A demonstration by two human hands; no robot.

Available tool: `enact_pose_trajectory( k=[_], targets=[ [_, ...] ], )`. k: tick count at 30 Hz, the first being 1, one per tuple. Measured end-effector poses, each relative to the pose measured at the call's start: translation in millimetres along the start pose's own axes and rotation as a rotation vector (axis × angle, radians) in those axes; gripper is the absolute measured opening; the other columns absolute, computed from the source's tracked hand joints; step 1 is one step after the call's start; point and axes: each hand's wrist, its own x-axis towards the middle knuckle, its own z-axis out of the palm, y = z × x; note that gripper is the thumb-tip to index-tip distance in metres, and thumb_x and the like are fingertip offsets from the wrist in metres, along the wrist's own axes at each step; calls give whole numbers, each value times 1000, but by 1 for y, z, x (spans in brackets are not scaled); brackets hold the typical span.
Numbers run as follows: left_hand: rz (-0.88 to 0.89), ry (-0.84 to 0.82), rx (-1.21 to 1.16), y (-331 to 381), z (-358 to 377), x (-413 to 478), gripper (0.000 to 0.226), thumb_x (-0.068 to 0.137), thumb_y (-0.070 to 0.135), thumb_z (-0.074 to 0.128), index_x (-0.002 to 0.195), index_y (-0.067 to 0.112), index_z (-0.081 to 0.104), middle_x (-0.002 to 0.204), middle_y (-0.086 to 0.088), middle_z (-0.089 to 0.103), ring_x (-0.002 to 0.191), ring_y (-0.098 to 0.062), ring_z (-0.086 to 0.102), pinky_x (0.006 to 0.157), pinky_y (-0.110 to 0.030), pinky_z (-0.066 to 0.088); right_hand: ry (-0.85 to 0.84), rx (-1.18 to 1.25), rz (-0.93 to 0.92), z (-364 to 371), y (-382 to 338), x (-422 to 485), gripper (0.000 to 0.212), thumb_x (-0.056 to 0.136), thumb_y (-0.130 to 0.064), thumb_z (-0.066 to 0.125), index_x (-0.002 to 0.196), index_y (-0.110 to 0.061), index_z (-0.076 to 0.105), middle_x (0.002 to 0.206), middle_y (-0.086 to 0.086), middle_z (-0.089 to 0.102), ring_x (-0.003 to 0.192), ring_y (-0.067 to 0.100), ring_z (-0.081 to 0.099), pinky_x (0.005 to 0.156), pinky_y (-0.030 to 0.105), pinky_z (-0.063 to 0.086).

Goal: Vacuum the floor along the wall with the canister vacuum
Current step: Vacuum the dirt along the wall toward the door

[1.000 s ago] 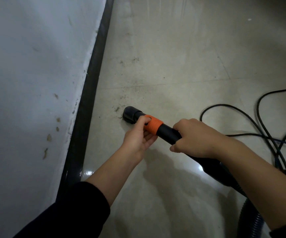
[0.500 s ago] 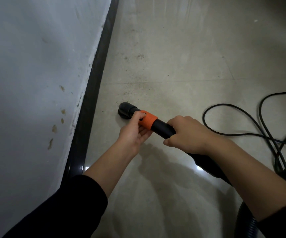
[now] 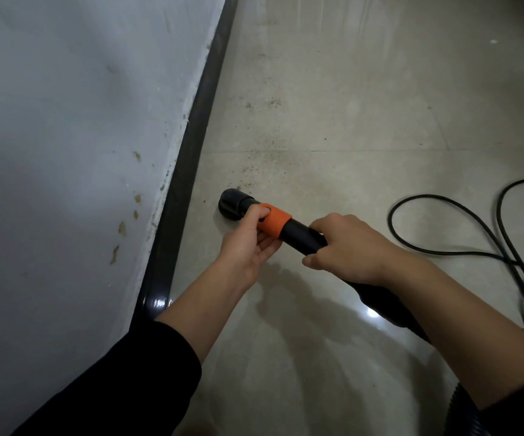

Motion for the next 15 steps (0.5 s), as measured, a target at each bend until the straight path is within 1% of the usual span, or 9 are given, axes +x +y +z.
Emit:
enact_pose_trajectory(
  k=[6, 10, 15],
  targets=[
    [14, 13, -5, 4, -11, 0, 35, 88, 23, 63, 118, 5, 59, 110, -13, 67, 91, -17, 68, 64, -23, 57, -8, 7, -30, 5, -8, 5, 21, 84, -27, 67, 99, -13, 62, 79, 4, 60, 72, 22, 59, 57, 28, 41],
    [18, 22, -14, 8, -16, 0, 35, 88, 24, 63, 118, 5, 59, 105, -11, 68, 90, -17, 68, 62, -23, 57, -9, -5, -51, 8, -13, 8, 21, 85, -27, 67, 98, -12, 62, 79, 5, 60, 70, 22, 58, 58, 29, 41],
    [22, 38, -19, 11, -22, 0, 27, 89, 22, 62, 111, 6, 60, 104, -11, 68, 89, -17, 67, 65, -23, 56, -7, -10, -68, 11, -20, 12, 20, 84, -28, 68, 94, -12, 61, 75, 4, 57, 67, 21, 55, 55, 28, 38]
  ],
)
